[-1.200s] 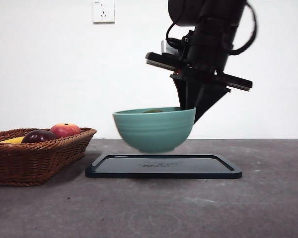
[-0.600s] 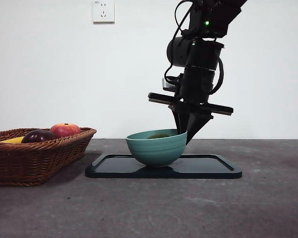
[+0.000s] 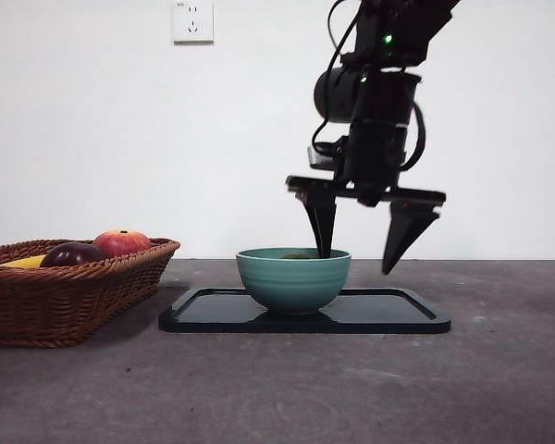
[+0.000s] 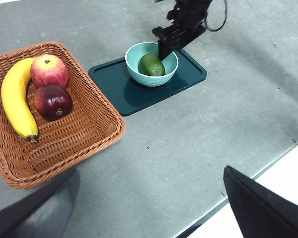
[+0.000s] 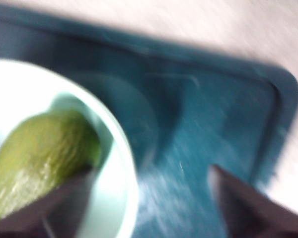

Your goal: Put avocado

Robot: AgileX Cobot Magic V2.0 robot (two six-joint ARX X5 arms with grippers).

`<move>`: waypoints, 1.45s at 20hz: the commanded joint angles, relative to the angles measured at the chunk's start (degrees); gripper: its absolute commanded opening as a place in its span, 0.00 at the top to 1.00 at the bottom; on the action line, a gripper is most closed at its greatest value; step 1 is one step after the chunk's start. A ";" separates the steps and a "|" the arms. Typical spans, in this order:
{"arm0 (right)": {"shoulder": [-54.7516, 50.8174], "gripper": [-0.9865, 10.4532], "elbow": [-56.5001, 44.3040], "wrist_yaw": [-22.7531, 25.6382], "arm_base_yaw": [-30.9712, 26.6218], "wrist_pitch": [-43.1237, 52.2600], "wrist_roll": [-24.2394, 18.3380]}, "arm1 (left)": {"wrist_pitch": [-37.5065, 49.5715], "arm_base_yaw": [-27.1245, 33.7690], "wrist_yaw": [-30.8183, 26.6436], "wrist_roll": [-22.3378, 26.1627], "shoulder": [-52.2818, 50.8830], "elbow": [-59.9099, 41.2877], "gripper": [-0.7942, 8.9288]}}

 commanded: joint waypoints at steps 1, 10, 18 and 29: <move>-4.55 0.53 1.51 0.48 -0.79 -1.55 -1.44 | 0.66 -0.48 -0.11 0.31 0.15 0.52 0.44; -33.35 0.44 -4.57 11.91 6.21 -14.29 -3.78 | 0.74 -0.48 -0.11 0.26 0.15 0.52 0.44; -67.17 0.42 -30.69 13.62 15.26 -12.00 -1.11 | 0.85 -0.48 -0.11 0.11 0.15 0.52 0.44; -96.74 0.42 -46.29 8.50 18.84 -11.80 3.23 | 0.87 -0.48 -0.11 0.11 0.15 0.55 0.44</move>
